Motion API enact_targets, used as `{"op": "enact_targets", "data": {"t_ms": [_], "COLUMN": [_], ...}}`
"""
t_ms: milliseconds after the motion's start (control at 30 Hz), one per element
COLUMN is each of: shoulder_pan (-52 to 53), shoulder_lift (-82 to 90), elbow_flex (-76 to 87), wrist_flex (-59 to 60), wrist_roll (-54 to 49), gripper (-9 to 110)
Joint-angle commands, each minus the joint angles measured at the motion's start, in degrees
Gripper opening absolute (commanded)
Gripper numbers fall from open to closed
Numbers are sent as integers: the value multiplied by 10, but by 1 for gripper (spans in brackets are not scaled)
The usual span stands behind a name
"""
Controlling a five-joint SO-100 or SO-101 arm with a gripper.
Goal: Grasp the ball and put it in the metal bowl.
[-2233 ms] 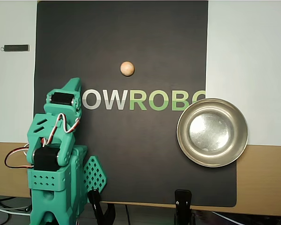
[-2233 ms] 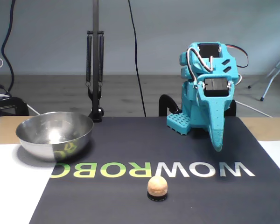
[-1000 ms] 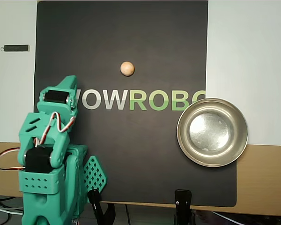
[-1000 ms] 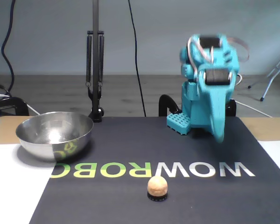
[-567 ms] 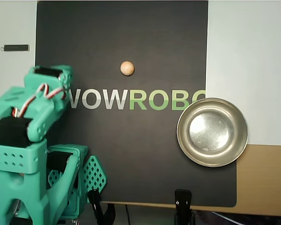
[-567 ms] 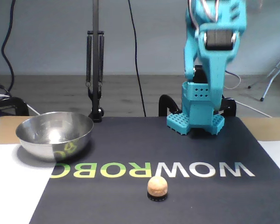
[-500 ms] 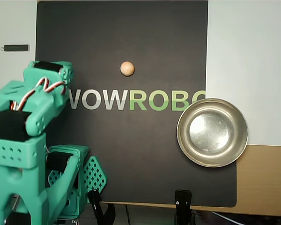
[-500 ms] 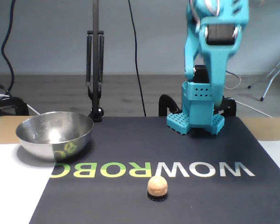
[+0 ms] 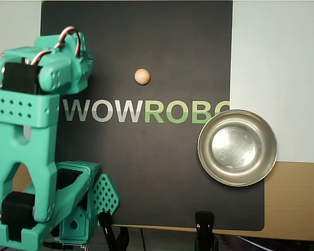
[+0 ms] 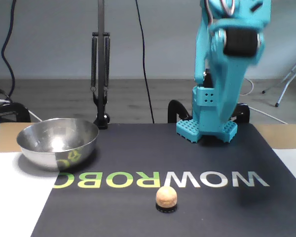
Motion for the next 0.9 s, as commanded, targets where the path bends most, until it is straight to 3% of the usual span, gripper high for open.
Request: {"op": "enact_targets", "data": {"t_ms": [0,867], "shoulder_pan": [0,56], "shoulder_lift": [-23,-82], "elbow_flex": [-27,-18], "wrist_flex": [-3,4], "wrist_roll": [-44,-589], "gripper": [0,0]}}
